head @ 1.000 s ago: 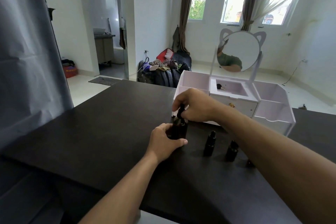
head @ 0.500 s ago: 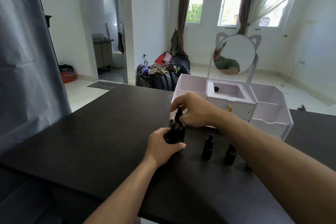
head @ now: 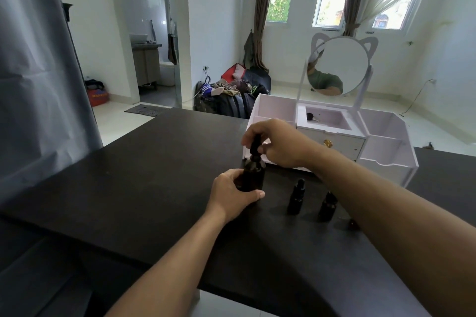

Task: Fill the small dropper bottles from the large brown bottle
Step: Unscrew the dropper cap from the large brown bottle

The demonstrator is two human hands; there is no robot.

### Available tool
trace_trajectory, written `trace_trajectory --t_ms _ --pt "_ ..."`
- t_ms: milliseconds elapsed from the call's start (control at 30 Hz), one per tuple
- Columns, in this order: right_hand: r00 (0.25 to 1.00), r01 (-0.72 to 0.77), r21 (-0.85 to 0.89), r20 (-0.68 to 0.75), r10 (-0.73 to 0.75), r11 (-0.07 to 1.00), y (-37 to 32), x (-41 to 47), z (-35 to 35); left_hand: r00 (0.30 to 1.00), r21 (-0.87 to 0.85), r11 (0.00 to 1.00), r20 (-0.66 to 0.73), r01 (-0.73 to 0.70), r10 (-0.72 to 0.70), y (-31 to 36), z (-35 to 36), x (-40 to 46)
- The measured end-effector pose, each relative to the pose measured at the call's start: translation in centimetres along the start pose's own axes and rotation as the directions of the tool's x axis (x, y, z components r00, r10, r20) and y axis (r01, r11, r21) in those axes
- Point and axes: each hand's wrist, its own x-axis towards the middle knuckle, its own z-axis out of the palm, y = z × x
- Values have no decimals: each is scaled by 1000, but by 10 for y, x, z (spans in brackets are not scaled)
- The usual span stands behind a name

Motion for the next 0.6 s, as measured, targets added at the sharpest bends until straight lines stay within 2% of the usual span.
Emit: trace_trajectory --t_ms 467,600 --pt "998 -63 24 8 63 998 0 -5 0 1000 51 999 -2 12 -12 7 1 -7" --pt "992 -129 -62 -25 127 990 3 -14 -10 999 96 995 -52 6 -1 9 3 -10"
